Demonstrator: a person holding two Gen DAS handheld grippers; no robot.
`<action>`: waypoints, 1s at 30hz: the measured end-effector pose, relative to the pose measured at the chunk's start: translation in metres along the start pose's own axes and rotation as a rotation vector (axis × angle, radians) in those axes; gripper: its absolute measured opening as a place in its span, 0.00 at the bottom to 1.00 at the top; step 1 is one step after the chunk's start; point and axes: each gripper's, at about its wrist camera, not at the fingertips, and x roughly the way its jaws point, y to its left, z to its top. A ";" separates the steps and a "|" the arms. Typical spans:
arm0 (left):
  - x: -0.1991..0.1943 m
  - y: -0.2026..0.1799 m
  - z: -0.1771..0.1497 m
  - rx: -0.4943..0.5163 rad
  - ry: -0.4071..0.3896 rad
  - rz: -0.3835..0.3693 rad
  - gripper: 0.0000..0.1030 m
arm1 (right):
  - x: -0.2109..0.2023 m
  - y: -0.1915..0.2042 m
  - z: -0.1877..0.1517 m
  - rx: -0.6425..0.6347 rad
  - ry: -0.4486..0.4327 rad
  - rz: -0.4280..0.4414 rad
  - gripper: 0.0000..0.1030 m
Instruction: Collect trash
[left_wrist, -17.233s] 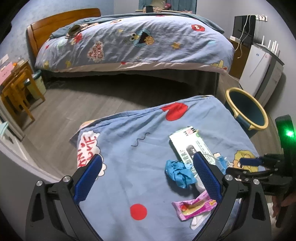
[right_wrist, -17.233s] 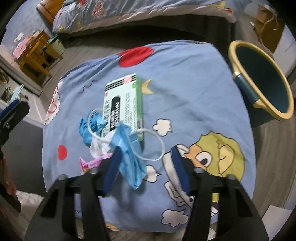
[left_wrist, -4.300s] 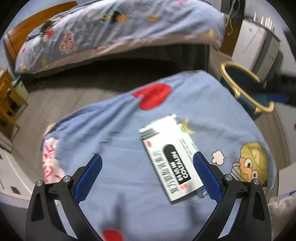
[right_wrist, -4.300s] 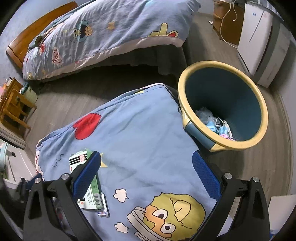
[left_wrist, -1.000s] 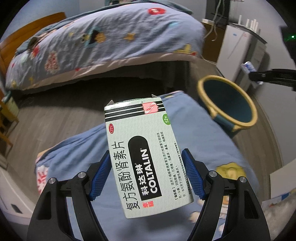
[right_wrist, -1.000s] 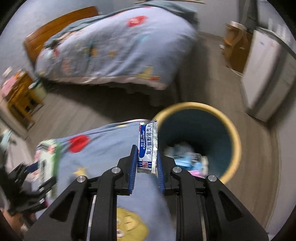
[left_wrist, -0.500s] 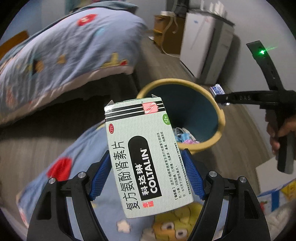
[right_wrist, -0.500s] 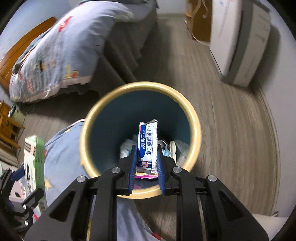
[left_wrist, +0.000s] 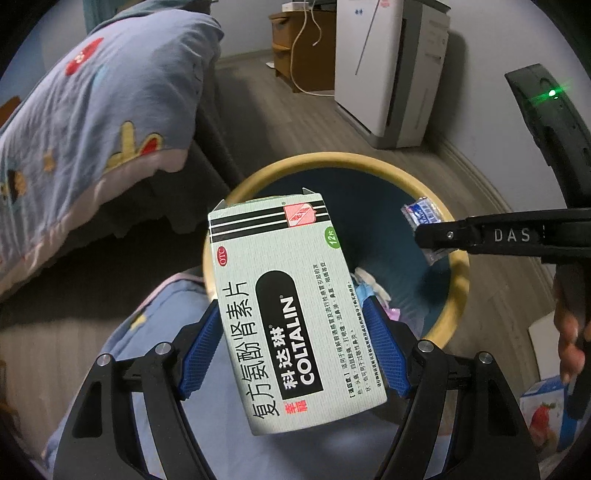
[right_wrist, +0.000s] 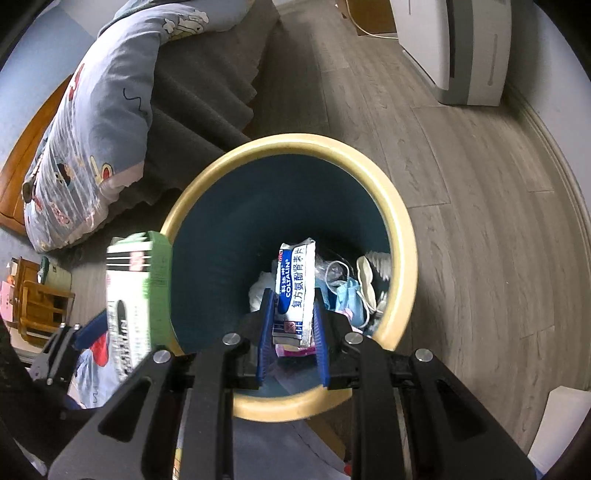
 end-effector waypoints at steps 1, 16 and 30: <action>0.002 -0.001 0.000 -0.001 -0.003 -0.003 0.74 | 0.001 -0.001 0.000 0.003 -0.001 0.002 0.19; -0.016 0.014 -0.022 -0.097 -0.071 -0.040 0.88 | -0.014 -0.004 0.002 -0.009 -0.045 -0.019 0.51; -0.093 0.010 -0.062 -0.153 -0.138 0.069 0.95 | -0.096 0.026 -0.038 -0.396 -0.224 -0.112 0.94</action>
